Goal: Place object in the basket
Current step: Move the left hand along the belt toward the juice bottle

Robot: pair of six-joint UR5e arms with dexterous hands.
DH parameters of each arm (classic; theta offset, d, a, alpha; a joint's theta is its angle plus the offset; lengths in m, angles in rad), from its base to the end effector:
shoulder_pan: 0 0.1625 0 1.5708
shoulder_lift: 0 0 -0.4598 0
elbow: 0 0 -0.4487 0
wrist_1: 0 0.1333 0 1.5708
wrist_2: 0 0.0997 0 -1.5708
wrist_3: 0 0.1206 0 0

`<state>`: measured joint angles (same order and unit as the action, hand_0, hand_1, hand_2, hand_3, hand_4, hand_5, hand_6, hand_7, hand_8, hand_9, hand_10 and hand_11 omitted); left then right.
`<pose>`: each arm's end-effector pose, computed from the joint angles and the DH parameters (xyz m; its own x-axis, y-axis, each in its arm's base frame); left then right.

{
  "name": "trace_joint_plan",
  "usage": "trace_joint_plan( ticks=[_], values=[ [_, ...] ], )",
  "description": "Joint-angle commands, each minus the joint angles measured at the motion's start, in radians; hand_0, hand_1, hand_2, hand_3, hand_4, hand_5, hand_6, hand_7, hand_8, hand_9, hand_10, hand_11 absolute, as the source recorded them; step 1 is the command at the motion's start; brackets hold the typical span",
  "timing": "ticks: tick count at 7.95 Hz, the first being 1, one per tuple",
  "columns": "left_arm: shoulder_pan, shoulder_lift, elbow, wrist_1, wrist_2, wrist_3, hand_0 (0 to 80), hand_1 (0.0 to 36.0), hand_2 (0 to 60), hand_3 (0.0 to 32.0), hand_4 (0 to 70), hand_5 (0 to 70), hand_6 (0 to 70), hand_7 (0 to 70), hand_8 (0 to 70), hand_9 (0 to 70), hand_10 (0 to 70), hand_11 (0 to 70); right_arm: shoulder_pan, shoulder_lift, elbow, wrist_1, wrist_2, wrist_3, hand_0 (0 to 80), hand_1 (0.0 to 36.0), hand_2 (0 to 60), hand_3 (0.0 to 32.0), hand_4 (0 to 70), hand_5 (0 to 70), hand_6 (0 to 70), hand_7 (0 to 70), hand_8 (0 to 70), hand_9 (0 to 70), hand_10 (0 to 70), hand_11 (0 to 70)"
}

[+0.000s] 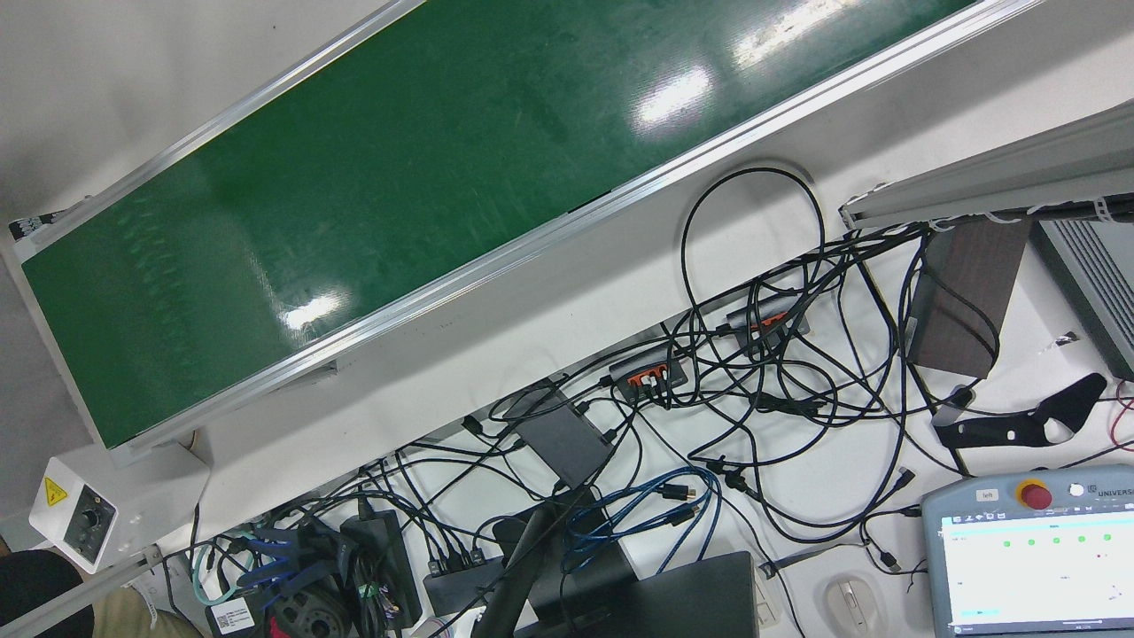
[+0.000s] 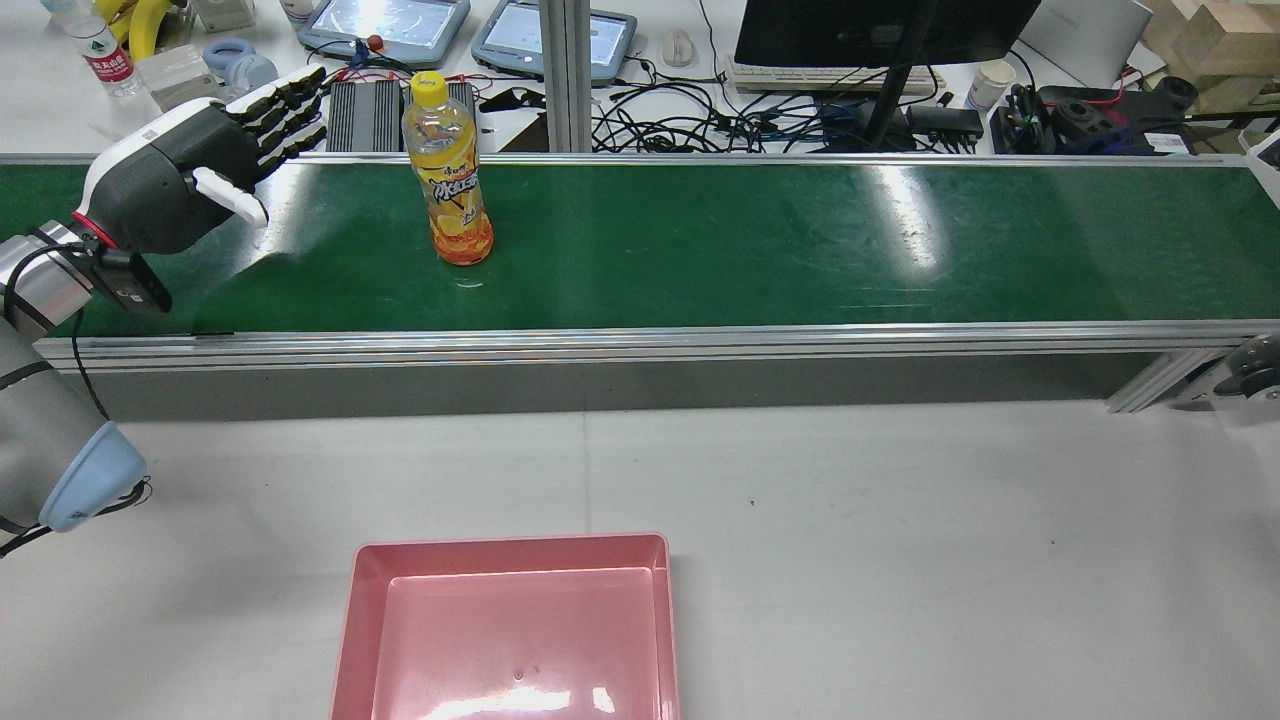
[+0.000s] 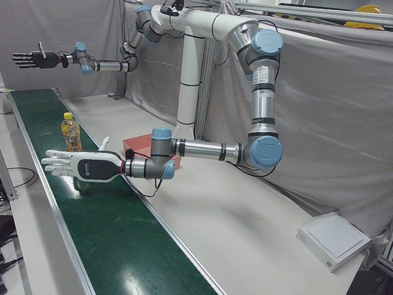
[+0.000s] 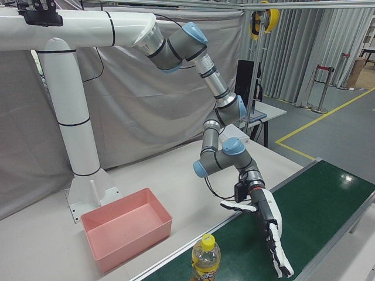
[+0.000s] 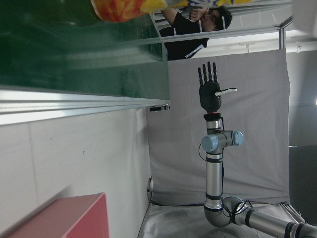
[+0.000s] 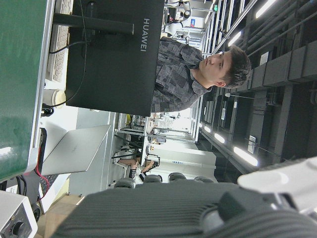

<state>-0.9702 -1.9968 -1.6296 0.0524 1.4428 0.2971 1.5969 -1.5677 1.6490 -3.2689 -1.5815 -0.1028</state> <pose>0.2940 -0.6924 0.4125 -0.9144 -0.3433 -0.2147 0.0323 0.4667 -0.8838 0.1467 -0.5609 0.6910 -0.9947 -0.0106 0.1020 -0.1014 -0.0473 -0.9937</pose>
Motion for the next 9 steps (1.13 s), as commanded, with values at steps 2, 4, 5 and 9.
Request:
trace_joint_plan(
  ticks=[2,4,5,9],
  values=[
    [0.002,-0.033,0.001,0.010,-0.059,0.010,56.5,2.3,0.0,2.0,7.8,4.6,0.0,0.0,0.0,0.0,2.7,5.3,0.000,0.000,0.000,0.000,0.000,0.000,0.0,0.0,0.0,0.0,0.0,0.0,0.0,0.0,0.0,0.0,0.0,0.0],
    [0.014,-0.042,0.001,0.030,-0.062,0.051,56.4,2.6,0.0,1.2,7.8,5.6,0.0,0.0,0.0,0.0,2.9,5.8,0.000,0.000,0.000,0.000,0.000,0.000,0.0,0.0,0.0,0.0,0.0,0.0,0.0,0.0,0.0,0.0,0.0,0.0],
    [0.027,-0.039,0.004,0.030,-0.062,0.051,55.9,2.2,0.0,1.0,7.8,5.4,0.0,0.0,0.0,0.0,2.9,5.6,0.000,0.000,0.000,0.000,0.000,0.000,0.0,0.0,0.0,0.0,0.0,0.0,0.0,0.0,0.0,0.0,0.0,0.0],
    [0.053,-0.051,0.004,0.032,-0.062,0.051,56.6,2.6,0.0,0.0,8.6,7.2,0.0,0.0,0.0,0.0,2.8,5.5,0.000,0.000,0.000,0.000,0.000,0.000,0.0,0.0,0.0,0.0,0.0,0.0,0.0,0.0,0.0,0.0,0.0,0.0]
  ],
)
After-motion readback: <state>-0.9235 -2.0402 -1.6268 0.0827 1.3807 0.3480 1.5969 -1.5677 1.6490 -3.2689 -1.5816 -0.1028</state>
